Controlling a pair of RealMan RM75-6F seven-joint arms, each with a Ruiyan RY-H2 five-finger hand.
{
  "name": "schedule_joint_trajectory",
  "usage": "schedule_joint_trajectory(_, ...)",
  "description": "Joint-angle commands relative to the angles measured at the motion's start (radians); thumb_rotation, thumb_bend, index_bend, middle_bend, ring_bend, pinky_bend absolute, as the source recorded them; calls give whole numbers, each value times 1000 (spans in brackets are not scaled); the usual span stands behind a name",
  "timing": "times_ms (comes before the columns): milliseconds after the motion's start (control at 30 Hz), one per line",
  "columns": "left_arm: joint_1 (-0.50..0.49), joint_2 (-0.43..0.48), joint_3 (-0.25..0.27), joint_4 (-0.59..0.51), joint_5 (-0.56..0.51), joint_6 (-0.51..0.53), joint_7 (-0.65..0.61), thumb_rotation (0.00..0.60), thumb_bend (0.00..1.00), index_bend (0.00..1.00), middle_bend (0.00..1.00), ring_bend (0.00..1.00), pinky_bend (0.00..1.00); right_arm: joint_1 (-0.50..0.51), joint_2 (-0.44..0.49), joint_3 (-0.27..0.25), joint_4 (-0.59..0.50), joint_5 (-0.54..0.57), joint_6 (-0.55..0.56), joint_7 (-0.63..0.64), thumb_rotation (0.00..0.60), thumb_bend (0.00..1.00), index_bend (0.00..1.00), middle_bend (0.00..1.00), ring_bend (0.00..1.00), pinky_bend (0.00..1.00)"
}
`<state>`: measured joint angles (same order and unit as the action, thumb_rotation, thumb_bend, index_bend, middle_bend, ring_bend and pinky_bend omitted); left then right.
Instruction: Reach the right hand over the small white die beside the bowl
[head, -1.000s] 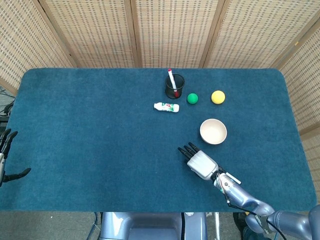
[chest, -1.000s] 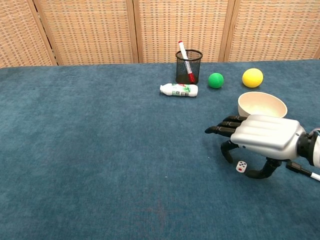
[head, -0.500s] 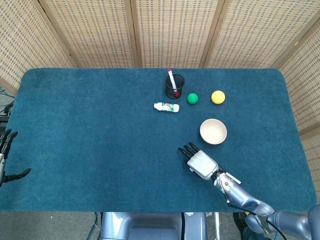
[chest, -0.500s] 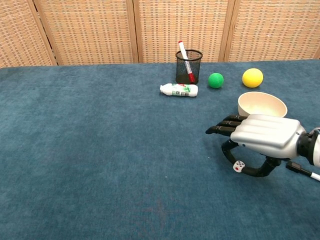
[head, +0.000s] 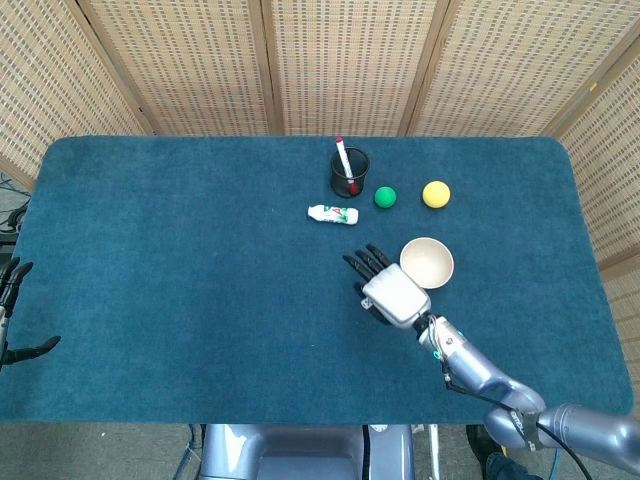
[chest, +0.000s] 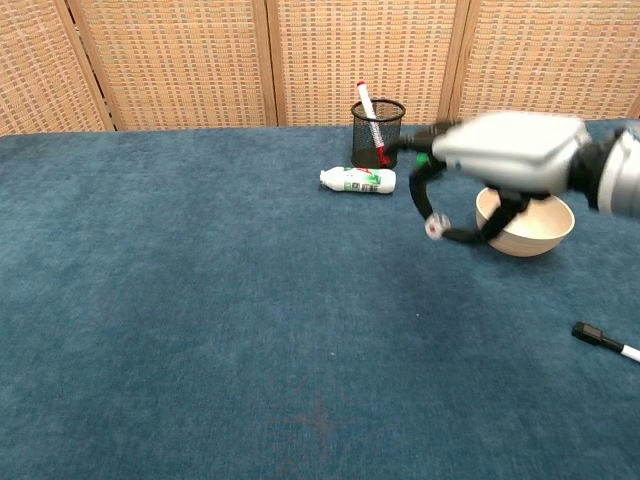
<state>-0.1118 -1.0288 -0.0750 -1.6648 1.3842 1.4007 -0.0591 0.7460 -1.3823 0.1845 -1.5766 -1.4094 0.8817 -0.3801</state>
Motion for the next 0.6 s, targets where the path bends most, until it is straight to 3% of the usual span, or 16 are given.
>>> schedule_joint_trajectory(33, 0, 4, 0, 2, 0, -3, -11, 600, 0, 0, 0, 0, 0, 63, 62, 101, -86, 166, -40, -93, 600, 440, 519, 57, 0, 4)
schedule_joint_trajectory(200, -4, 10, -2, 8, -7, -17, -29, 600, 0, 0, 0, 0, 0, 115, 116, 144, -150, 307, -25, -232, 600, 452, 494, 56, 0, 4)
schedule_joint_trajectory(267, -6, 12, -2, 8, -9, -22, -32, 600, 0, 0, 0, 0, 0, 130, 130, 135, -163, 367, -9, -311, 600, 396, 359, 42, 0, 4)
schedule_joint_trajectory(333, -6, 13, -2, 8, -9, -23, -35, 600, 0, 0, 0, 0, 0, 139, 130, 130, -183, 430, 13, -357, 600, 285, 131, 10, 0, 4)
schedule_joint_trajectory(400, -6, 15, -2, 8, -8, -22, -38, 600, 0, 0, 0, 0, 0, 146, 128, 128, -202, 474, 38, -386, 600, 242, 56, 0, 0, 4)
schedule_joint_trajectory(600, -4, 14, -5, 8, -14, -16, -34, 600, 0, 0, 0, 0, 0, 141, 154, 99, -258, 505, 99, -409, 600, 208, 51, 0, 0, 4)
